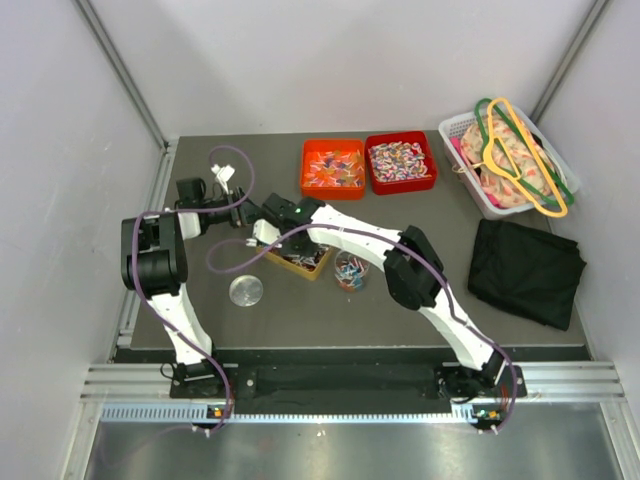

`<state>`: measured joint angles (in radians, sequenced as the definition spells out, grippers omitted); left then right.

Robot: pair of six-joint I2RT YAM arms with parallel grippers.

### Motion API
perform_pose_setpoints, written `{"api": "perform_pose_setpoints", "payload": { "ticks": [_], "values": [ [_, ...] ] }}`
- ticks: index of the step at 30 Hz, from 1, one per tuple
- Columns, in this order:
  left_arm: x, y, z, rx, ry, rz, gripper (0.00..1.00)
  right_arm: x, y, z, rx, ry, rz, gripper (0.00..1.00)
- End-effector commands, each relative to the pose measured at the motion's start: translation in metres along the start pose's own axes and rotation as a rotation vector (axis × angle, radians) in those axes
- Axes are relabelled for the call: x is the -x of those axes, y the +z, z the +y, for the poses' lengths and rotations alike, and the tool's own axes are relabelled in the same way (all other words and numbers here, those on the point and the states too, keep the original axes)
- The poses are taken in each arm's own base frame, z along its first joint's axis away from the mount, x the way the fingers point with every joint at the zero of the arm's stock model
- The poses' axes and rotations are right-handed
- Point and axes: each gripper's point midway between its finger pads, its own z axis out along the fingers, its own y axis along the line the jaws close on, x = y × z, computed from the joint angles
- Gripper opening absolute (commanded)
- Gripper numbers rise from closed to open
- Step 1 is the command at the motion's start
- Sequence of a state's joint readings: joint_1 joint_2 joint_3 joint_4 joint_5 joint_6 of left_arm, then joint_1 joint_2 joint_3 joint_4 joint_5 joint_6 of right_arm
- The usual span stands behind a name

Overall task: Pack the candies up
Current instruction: Scoop the fake candies from the storage box.

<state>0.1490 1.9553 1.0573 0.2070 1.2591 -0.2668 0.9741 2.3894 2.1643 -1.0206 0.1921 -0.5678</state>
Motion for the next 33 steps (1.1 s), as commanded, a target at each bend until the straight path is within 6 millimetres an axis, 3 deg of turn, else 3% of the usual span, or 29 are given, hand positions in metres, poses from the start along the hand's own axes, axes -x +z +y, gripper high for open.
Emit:
{"api": "perform_pose_setpoints", "payload": {
  "ticks": [1, 5, 20, 29, 33],
  "values": [
    [0.001, 0.000, -0.010, -0.040, 0.048, 0.013, 0.99, 0.020, -0.048, -0.035, -0.046, 0.188, -0.189, 0.00],
    [0.002, 0.000, -0.011, -0.036, 0.053, 0.016, 0.99, 0.027, -0.051, -0.039, -0.073, 0.226, -0.255, 0.00],
    [0.012, 0.000, -0.007, -0.016, 0.061, 0.006, 0.99, 0.017, -0.063, -0.054, -0.151, 0.165, -0.218, 0.00],
    [0.051, -0.010, -0.012, -0.019, 0.066, -0.076, 0.99, 0.010, -0.082, -0.061, -0.190, 0.132, -0.202, 0.00],
    [0.073, -0.018, -0.002, 0.035, 0.089, -0.123, 0.99, 0.008, -0.095, -0.068, -0.221, 0.116, -0.207, 0.00]
  ]
}}
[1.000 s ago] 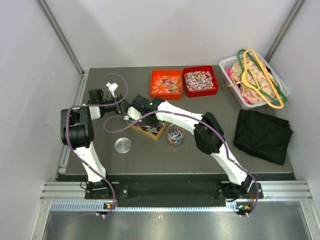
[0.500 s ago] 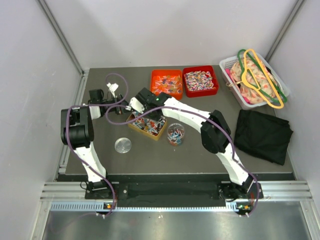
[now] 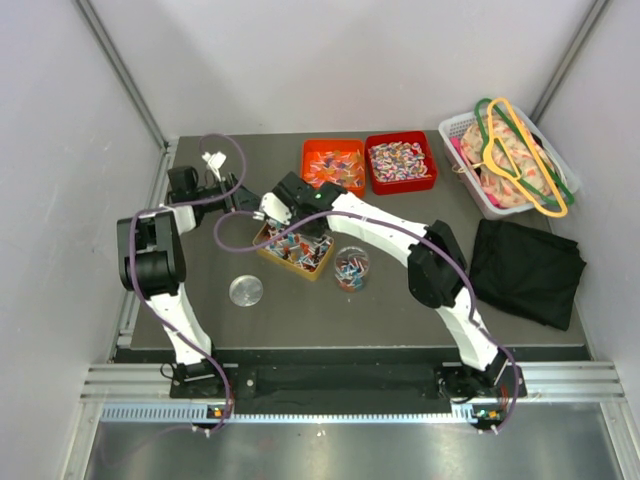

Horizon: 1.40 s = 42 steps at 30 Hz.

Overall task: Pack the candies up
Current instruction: Scoop the fake candies from the storage box, then place the fake candies in the packing bottle.

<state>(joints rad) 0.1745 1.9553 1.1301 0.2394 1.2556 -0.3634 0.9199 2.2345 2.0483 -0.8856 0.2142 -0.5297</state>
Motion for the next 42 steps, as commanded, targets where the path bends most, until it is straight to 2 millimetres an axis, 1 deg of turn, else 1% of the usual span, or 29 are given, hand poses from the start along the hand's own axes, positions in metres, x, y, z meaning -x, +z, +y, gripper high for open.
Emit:
{"api": "perform_pose_setpoints", "payload": {
  "ticks": [1, 3, 4, 5, 6, 7, 8, 10, 11, 12, 14, 15, 17, 18, 19, 20, 21, 22, 23, 24, 25, 26, 27, 28, 29, 32, 35, 38, 42],
  "values": [
    [0.040, -0.010, 0.006, 0.037, 0.081, -0.075, 0.99, 0.021, -0.055, -0.031, -0.100, -0.014, -0.101, 0.00],
    [0.048, -0.015, 0.019, 0.098, 0.113, -0.091, 0.99, 0.019, -0.063, -0.035, -0.112, -0.023, -0.100, 0.00],
    [0.040, -0.018, 0.025, 0.135, 0.072, -0.068, 0.99, 0.017, -0.064, -0.036, -0.114, -0.031, -0.098, 0.00],
    [0.042, -0.019, 0.029, 0.160, 0.146, -0.057, 0.99, 0.015, -0.072, -0.042, -0.132, -0.026, -0.102, 0.00],
    [0.041, -0.021, 0.038, 0.208, 0.150, -0.056, 0.99, 0.011, -0.073, -0.042, -0.125, -0.031, -0.095, 0.00],
    [0.038, -0.021, 0.040, 0.212, 0.152, -0.048, 0.99, 0.009, -0.078, -0.045, -0.132, -0.030, -0.100, 0.00],
    [0.034, -0.023, 0.042, 0.218, 0.153, -0.037, 0.99, 0.006, -0.088, -0.054, -0.151, -0.016, -0.111, 0.00],
    [0.030, -0.023, 0.041, 0.217, 0.159, -0.030, 0.99, -0.004, -0.096, -0.054, -0.145, -0.019, -0.109, 0.00],
    [0.025, -0.023, 0.042, 0.218, 0.153, -0.025, 0.99, -0.008, -0.112, -0.063, -0.169, -0.006, -0.131, 0.00],
    [0.024, -0.024, 0.042, 0.219, 0.153, -0.025, 0.99, -0.018, -0.111, -0.059, -0.159, -0.011, -0.111, 0.00],
    [0.020, -0.024, 0.042, 0.218, 0.151, -0.020, 0.99, -0.029, -0.121, -0.061, -0.175, -0.025, -0.100, 0.00],
    [0.014, -0.024, 0.041, 0.212, 0.125, -0.008, 0.99, -0.039, -0.129, -0.058, -0.175, -0.030, -0.092, 0.00],
    [0.013, -0.025, 0.039, 0.210, 0.123, -0.004, 0.99, -0.051, -0.139, -0.052, -0.167, -0.044, -0.081, 0.00],
    [0.012, -0.025, 0.038, 0.204, 0.117, -0.001, 0.99, -0.061, -0.148, -0.048, -0.165, -0.050, -0.078, 0.00],
    [0.012, -0.024, 0.035, 0.197, 0.122, 0.001, 0.99, -0.066, -0.151, -0.044, -0.156, -0.060, -0.076, 0.00],
    [0.014, -0.025, 0.034, 0.195, 0.127, 0.000, 0.99, -0.072, -0.153, -0.042, -0.153, -0.063, -0.071, 0.00],
    [0.012, -0.025, 0.032, 0.192, 0.118, 0.005, 0.99, -0.085, -0.150, -0.035, -0.139, -0.071, -0.045, 0.00],
    [0.013, -0.026, 0.030, 0.189, 0.130, 0.007, 0.99, -0.089, -0.160, -0.032, -0.138, -0.072, -0.065, 0.00],
    [0.014, -0.026, 0.028, 0.190, 0.133, 0.009, 0.99, -0.095, -0.163, -0.030, -0.137, -0.070, -0.067, 0.00],
    [0.012, -0.027, 0.027, 0.190, 0.125, 0.015, 0.99, -0.105, -0.159, -0.021, -0.114, -0.076, -0.053, 0.00],
    [0.013, -0.027, 0.025, 0.189, 0.133, 0.021, 0.99, -0.109, -0.169, -0.021, -0.123, -0.072, -0.073, 0.00],
    [0.013, -0.028, 0.024, 0.192, 0.124, 0.023, 0.99, -0.114, -0.171, -0.017, -0.120, -0.073, -0.072, 0.00],
    [0.013, -0.028, 0.022, 0.191, 0.123, 0.025, 0.99, -0.125, -0.166, -0.009, -0.103, -0.079, -0.049, 0.00],
    [0.013, -0.029, 0.022, 0.192, 0.137, 0.029, 0.99, -0.127, -0.169, -0.006, -0.101, -0.078, -0.059, 0.00],
    [0.013, -0.030, 0.020, 0.195, 0.140, 0.030, 0.99, -0.136, -0.170, -0.001, -0.098, -0.078, -0.053, 0.00],
    [0.014, -0.031, 0.015, 0.196, 0.143, 0.034, 0.99, -0.153, -0.170, 0.009, -0.093, -0.086, -0.033, 0.00],
    [0.016, -0.033, 0.009, 0.202, 0.156, 0.034, 0.99, -0.166, -0.171, 0.009, -0.115, -0.110, 0.003, 0.00],
    [0.015, -0.035, 0.005, 0.201, 0.166, 0.049, 0.99, -0.171, -0.172, 0.010, -0.115, -0.121, 0.022, 0.00],
    [0.012, -0.038, 0.006, 0.216, 0.177, 0.083, 0.99, -0.181, -0.171, 0.006, -0.149, -0.155, 0.081, 0.00]
  ]
}}
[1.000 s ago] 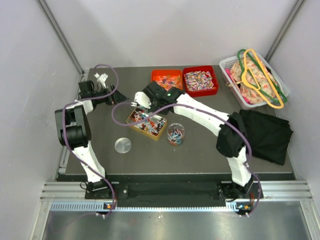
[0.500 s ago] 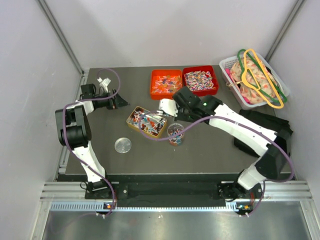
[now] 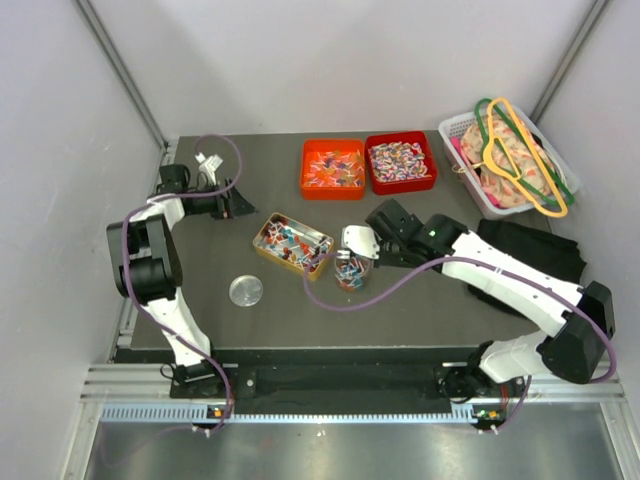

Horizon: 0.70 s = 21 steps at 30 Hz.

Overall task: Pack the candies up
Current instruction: Place the fake candies in the packing bottle.

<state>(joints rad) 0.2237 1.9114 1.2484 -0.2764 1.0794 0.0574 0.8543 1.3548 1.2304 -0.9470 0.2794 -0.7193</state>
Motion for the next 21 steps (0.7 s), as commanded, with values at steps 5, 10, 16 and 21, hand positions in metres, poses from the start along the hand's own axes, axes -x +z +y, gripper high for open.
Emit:
{"api": "perform_pose_setpoints", "payload": {
  "ticks": [5, 10, 16, 21],
  "values": [
    [0.020, -0.013, -0.020, -0.005, 0.114, -0.003, 0.99, -0.013, -0.003, -0.009, -0.093, -0.077, 0.068, 0.00],
    [0.017, -0.012, -0.018, -0.008, 0.100, 0.002, 0.99, -0.009, 0.001, -0.008, -0.112, -0.127, 0.095, 0.00],
    [0.014, -0.011, -0.017, -0.008, 0.099, 0.006, 0.99, 0.000, 0.001, -0.012, -0.135, -0.195, 0.116, 0.00],
    [0.015, -0.010, -0.015, -0.007, 0.101, 0.005, 0.99, 0.002, 0.005, -0.010, -0.151, -0.251, 0.146, 0.00]
  ]
}}
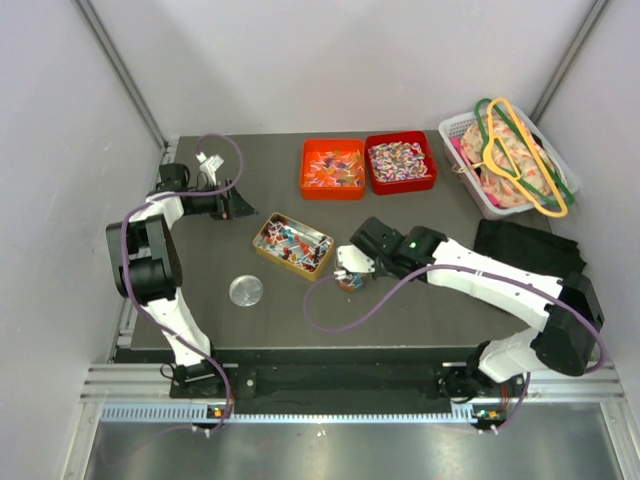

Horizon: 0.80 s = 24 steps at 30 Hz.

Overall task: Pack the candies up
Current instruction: Place the fake candies in the packing bottle.

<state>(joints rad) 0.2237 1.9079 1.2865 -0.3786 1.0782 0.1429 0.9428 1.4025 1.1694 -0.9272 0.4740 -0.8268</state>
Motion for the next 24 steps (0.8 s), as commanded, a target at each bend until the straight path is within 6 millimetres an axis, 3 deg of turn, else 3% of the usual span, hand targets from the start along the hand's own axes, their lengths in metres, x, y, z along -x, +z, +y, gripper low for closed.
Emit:
{"api": "perform_pose_setpoints", "payload": {
  "ticks": [1, 24],
  "values": [
    [0.0155, -0.0068, -0.0104, -0.003, 0.069, -0.023, 0.99, 0.0081, -0.0061, -0.0157, -0.084, -0.033, 0.004, 0.00],
    [0.0127, -0.0039, -0.0069, -0.006, 0.056, -0.015, 0.99, 0.0031, 0.0010, -0.0227, -0.148, -0.162, 0.110, 0.00]
  ]
}}
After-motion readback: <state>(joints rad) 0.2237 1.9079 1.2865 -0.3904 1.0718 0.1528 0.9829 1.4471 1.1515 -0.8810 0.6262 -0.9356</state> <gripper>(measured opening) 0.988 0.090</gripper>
